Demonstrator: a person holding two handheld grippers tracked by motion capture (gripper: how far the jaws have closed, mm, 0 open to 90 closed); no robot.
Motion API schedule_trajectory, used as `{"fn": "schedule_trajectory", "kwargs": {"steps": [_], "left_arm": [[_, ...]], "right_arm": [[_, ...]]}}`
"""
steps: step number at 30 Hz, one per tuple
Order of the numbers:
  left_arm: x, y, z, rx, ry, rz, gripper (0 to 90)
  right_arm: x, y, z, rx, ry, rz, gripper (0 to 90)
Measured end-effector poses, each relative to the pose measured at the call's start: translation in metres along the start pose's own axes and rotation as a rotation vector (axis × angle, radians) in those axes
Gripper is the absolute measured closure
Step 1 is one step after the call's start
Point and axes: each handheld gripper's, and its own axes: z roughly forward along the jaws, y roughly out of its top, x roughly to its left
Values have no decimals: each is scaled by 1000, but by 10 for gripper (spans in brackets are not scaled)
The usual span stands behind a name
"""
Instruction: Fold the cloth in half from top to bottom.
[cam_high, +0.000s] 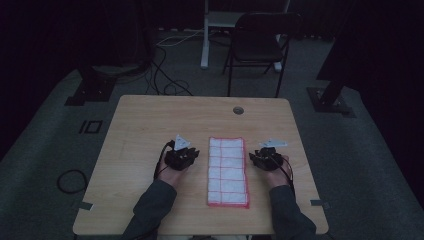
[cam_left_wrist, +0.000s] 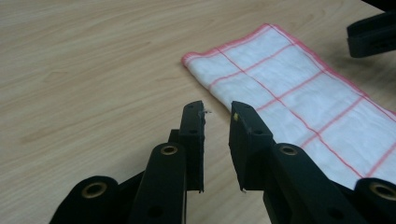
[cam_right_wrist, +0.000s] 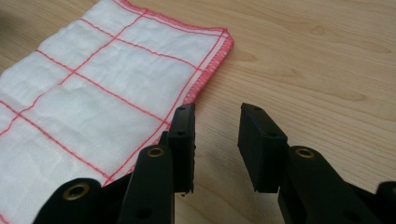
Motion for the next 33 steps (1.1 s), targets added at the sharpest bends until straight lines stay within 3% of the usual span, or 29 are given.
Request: {"fn": "schedule_trajectory", "kwargs": {"steps": [9, 33], "left_arm": [[8, 4, 9, -4, 11, -23, 748], [-5, 13, 53, 42, -28, -56, 687]], "right_arm": [[3, 2, 5, -3, 2, 9, 629], [11, 11, 27, 12, 23, 25, 588]]}}
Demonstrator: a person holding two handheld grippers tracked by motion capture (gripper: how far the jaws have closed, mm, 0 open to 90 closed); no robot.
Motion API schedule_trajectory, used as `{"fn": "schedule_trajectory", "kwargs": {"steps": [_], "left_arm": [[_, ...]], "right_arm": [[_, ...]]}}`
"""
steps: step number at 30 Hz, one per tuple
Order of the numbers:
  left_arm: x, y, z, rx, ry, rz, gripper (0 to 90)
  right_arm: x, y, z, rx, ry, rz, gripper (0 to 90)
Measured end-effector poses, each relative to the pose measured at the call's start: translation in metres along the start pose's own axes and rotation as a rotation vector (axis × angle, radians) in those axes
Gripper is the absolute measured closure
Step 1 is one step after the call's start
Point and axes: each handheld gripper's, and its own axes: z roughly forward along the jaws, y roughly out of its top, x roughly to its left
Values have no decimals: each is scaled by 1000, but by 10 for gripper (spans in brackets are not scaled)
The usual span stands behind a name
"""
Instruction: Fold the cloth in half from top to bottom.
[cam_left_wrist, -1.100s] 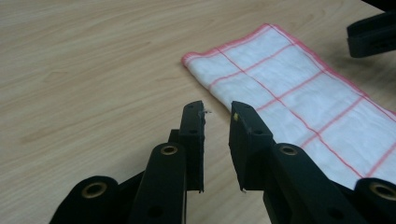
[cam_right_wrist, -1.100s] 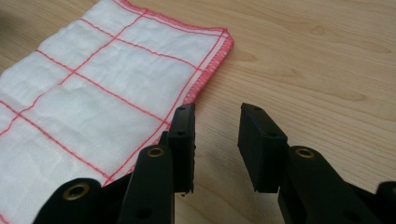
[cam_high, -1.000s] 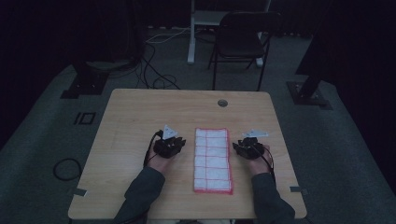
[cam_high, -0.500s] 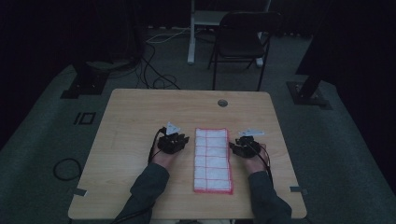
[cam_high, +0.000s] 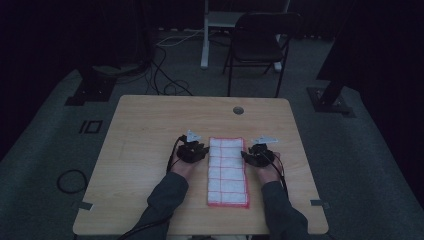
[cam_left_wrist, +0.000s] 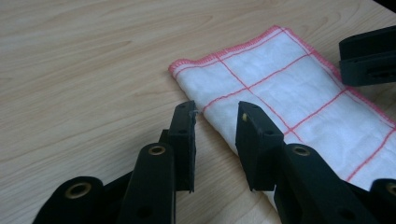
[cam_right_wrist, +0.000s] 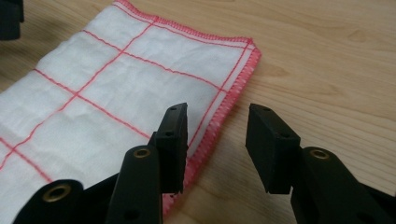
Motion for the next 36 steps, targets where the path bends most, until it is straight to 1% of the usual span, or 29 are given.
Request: {"fn": "schedule_trajectory", "kwargs": {"steps": [6, 11, 12, 15, 18, 22, 24, 27, 28, 32, 36], "left_arm": [[-5, 3, 9, 2, -8, -9, 669], [-8, 3, 15, 15, -6, -13, 649], [-9, 2, 18, 25, 1, -14, 649], [-10, 1, 22, 31, 15, -21, 632], [-10, 1, 26, 41, 21, -21, 628], [-9, 2, 29, 52, 30, -37, 621], [-9, 2, 31, 59, 34, -40, 620], [-10, 2, 33, 57, 36, -45, 618], [-10, 2, 33, 57, 37, -45, 617], [-10, 3, 35, 57, 35, -57, 618], [-10, 4, 35, 59, 42, -66, 633]], "right_arm": [[3, 4, 8, -1, 6, 9, 588], [5, 9, 11, -5, 3, 11, 586], [4, 11, 12, -7, -1, 10, 582], [4, 14, 18, 0, -10, 21, 568], [3, 15, 23, 10, -25, 21, 552], [3, 17, 27, 22, -42, 20, 532], [2, 17, 28, 24, -41, 22, 526], [1, 17, 30, 26, -32, 35, 516], [1, 18, 30, 31, -31, 33, 517], [1, 22, 32, 53, -22, 19, 537], [4, 24, 32, 68, 2, -1, 646]]}}
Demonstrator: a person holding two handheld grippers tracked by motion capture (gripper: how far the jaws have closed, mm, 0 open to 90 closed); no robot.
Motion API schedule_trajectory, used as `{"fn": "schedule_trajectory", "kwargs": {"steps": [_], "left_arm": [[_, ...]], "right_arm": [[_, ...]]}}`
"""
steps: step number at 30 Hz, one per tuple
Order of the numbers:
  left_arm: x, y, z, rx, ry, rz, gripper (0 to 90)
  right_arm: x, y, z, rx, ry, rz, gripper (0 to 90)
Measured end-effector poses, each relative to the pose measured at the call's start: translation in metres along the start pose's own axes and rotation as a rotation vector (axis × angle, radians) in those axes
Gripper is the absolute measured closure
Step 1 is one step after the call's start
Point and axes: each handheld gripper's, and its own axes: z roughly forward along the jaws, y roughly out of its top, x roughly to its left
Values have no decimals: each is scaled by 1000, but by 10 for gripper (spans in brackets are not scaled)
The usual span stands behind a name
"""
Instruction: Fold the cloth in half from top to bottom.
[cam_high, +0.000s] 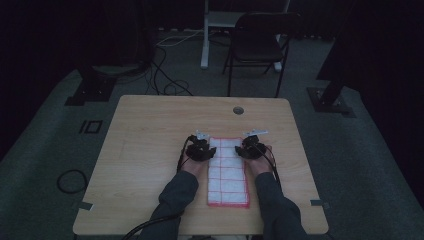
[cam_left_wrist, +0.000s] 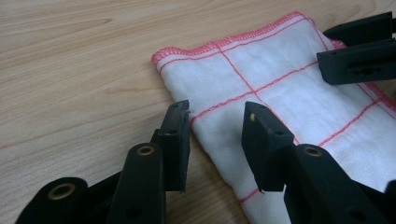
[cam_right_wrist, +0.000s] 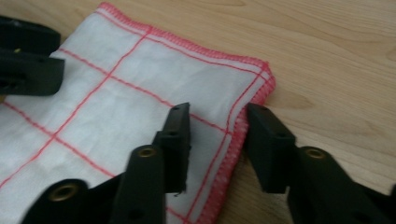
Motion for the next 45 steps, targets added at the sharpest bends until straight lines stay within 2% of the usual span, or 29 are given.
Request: {"fn": "schedule_trajectory", "kwargs": {"steps": [5, 8, 11, 17, 22, 43, 45], "left_arm": [[-1, 3, 1, 24, 0, -2, 742], [-2, 4, 1, 37, -10, 13, 829], [-4, 4, 1, 34, -4, 33, 864], [0, 6, -1, 34, -1, 30, 870], [0, 7, -3, 23, -7, 25, 872], [3, 27, -23, -35, -6, 51, 871], [3, 29, -25, -44, -17, 38, 871]], "right_arm": [[1, 0, 1, -4, 20, 4, 746], [0, 0, 2, -11, 45, 22, 812], [-1, 0, 2, -20, 51, 31, 838], [3, 1, 3, -34, 24, 16, 852], [3, 2, 0, -47, 26, 13, 855], [4, 16, -17, -116, 36, 6, 857], [4, 17, -19, -120, 36, 6, 858]]}}
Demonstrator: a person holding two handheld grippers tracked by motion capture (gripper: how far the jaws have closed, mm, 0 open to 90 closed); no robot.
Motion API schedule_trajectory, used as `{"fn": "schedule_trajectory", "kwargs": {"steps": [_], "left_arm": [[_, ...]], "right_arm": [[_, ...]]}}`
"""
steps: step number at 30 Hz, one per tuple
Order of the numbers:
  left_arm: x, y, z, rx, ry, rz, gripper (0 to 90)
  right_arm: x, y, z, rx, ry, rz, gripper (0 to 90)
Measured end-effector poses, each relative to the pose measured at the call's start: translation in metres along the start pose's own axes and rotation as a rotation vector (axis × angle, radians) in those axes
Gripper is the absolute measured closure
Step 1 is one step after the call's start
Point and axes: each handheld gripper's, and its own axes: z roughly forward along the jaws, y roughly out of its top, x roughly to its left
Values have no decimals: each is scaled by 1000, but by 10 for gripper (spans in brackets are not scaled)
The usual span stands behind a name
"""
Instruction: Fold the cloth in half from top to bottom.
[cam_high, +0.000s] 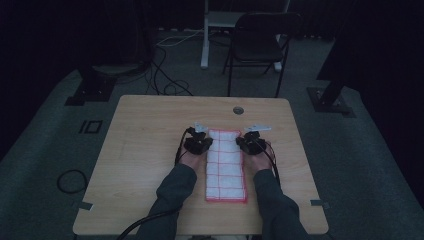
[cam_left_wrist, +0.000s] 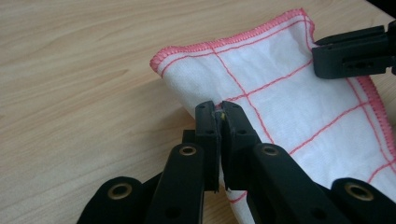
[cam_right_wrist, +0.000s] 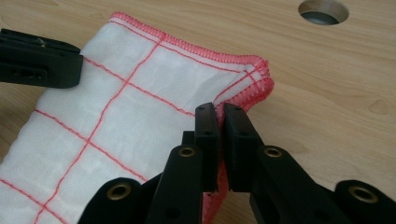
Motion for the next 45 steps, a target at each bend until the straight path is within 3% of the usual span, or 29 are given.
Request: {"fn": "schedule_trajectory", "kwargs": {"steps": [8, 19, 27, 36, 45], "left_arm": [[-2, 7, -5, -23, -9, 4, 871], [-3, 11, -12, -41, -15, 23, 871], [-7, 15, -22, -63, -34, 40, 870], [-9, 14, -32, -91, -57, 34, 870], [-12, 8, -42, -108, -70, 47, 869]], "right_arm": [[-2, 3, -5, -15, -1, 6, 857], [2, 7, -14, -37, -11, -31, 857], [3, 8, -27, -61, -6, -31, 857], [6, 9, -38, -80, 1, -50, 857], [10, 4, -47, -99, 30, -35, 857]]}}
